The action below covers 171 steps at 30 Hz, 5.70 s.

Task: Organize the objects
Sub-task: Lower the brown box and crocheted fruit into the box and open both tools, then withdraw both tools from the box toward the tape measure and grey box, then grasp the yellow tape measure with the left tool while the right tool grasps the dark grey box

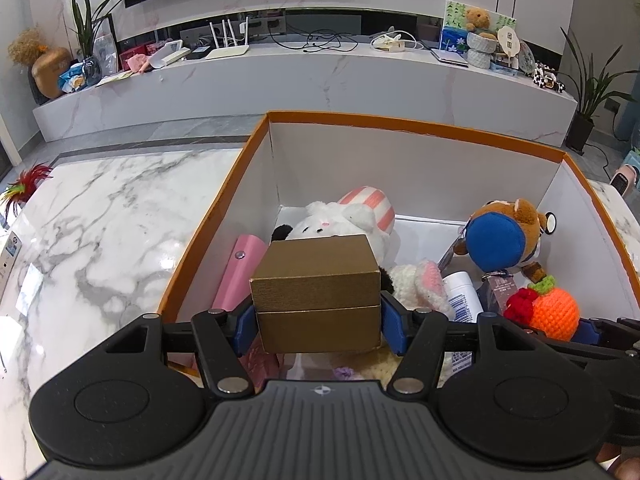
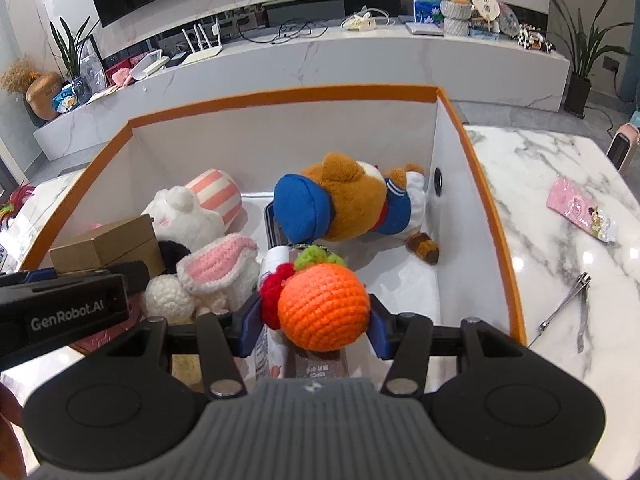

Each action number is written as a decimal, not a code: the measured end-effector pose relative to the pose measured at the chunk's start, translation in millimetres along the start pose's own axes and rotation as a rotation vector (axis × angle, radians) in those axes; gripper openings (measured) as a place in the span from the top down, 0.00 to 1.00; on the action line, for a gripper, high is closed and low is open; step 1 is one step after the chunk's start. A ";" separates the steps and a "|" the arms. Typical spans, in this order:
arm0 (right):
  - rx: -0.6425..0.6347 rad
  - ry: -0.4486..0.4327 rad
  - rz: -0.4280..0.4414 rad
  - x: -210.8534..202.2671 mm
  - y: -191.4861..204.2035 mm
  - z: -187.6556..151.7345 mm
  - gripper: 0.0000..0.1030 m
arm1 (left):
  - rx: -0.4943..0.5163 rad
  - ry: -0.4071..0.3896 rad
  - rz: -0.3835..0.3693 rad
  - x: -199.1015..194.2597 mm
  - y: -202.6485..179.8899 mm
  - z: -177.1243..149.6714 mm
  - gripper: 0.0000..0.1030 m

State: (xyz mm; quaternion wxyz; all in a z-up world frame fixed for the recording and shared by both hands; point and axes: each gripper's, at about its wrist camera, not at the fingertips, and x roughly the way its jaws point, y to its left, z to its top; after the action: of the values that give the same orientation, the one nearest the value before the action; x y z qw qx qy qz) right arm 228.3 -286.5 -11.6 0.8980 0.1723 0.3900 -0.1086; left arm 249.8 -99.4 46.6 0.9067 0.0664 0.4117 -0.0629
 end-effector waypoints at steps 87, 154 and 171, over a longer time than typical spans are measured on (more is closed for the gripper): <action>-0.197 -0.205 -0.065 -144.6 -26.3 -14.3 0.01 | 0.187 -0.119 -0.130 -137.8 31.9 -34.8 0.20; -0.194 0.060 0.003 -58.3 37.9 -160.4 0.07 | -0.024 0.180 -0.045 -12.9 67.4 -105.4 0.14; -0.189 -0.090 -0.004 -47.0 30.0 -172.1 0.01 | -0.027 0.114 -0.016 -13.1 66.0 -114.8 0.11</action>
State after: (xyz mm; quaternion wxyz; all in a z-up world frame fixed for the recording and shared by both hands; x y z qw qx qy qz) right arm 92.4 -188.3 -79.6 0.9267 0.0812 0.3580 -0.0809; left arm 167.6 -14.0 -13.8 0.8822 0.0543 0.4638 -0.0609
